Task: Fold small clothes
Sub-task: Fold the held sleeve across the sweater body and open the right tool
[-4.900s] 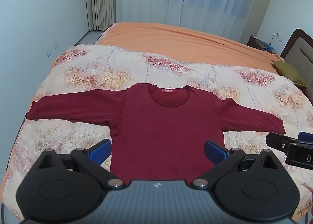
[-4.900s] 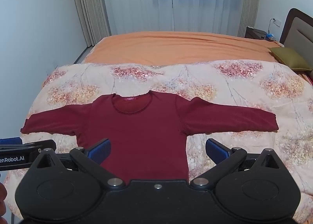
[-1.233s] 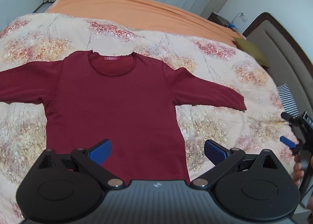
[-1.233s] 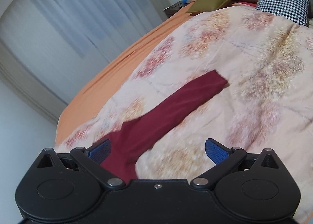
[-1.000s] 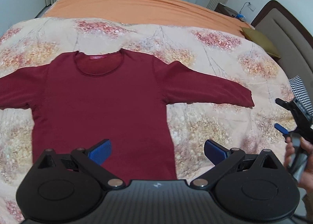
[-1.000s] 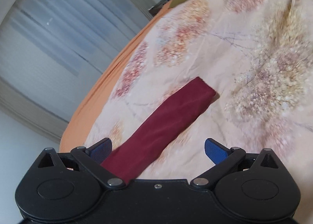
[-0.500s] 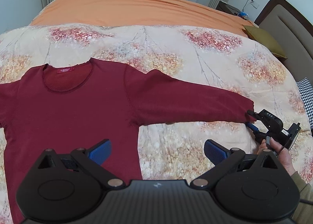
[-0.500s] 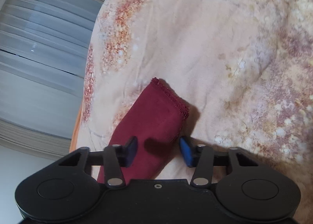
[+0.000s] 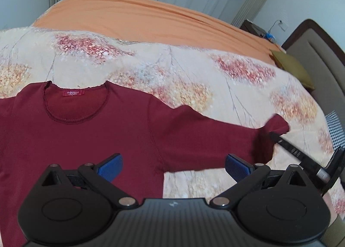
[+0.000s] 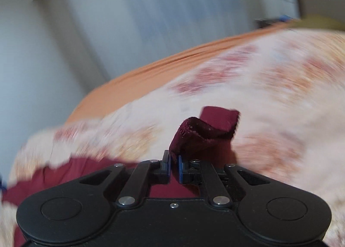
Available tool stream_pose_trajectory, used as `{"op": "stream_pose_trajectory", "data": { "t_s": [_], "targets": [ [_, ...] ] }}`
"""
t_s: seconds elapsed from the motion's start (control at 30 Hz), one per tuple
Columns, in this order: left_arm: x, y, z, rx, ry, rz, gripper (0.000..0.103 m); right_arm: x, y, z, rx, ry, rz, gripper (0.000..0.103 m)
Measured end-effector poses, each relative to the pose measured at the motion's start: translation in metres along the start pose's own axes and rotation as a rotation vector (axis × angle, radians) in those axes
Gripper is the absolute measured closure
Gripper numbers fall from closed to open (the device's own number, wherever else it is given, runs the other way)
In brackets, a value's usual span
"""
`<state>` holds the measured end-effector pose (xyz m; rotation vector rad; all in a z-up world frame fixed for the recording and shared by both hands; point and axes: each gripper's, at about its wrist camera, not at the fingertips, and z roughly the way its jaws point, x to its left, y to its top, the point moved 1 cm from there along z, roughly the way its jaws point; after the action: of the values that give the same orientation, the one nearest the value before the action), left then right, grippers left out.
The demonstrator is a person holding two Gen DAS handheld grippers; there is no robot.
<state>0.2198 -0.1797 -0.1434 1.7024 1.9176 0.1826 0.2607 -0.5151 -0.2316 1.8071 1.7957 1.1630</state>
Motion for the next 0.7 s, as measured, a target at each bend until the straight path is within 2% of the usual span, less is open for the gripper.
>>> {"op": "stream_pose_trajectory", "data": {
  "t_s": [0.13, 0.2, 0.27, 0.37, 0.43, 0.5, 0.63, 0.7],
  "targets": [
    [0.034, 0.009, 0.021, 0.004, -0.045, -0.026, 0.0, 0.084, -0.029, 0.043, 0.124, 0.017, -0.246, 0.097],
    [0.047, 0.008, 0.036, 0.008, -0.057, -0.034, 0.0, 0.107, -0.055, 0.063, 0.196, 0.03, -0.299, 0.095],
    [0.055, 0.006, 0.052, 0.021, -0.085, -0.044, 0.0, 0.117, -0.07, 0.069, 0.226, 0.045, -0.293, 0.08],
    [0.051, 0.003, 0.074, 0.041, -0.154, -0.018, 0.0, 0.115, -0.081, 0.046, 0.208, 0.06, -0.25, 0.074],
    [0.039, 0.0, 0.088, 0.04, -0.196, 0.027, 0.0, 0.103, -0.083, 0.023, 0.202, 0.066, -0.206, 0.074],
    [0.023, 0.0, 0.109, 0.077, -0.252, 0.072, 0.0, 0.091, -0.086, -0.001, 0.2, 0.05, -0.183, 0.073],
    [0.006, -0.003, 0.147, 0.129, -0.337, 0.037, 0.001, 0.071, -0.092, -0.041, 0.193, 0.022, -0.157, 0.07],
    [0.003, -0.004, 0.162, 0.15, -0.355, 0.008, 0.007, 0.063, -0.093, -0.055, 0.188, 0.008, -0.132, 0.07]
  ]
}}
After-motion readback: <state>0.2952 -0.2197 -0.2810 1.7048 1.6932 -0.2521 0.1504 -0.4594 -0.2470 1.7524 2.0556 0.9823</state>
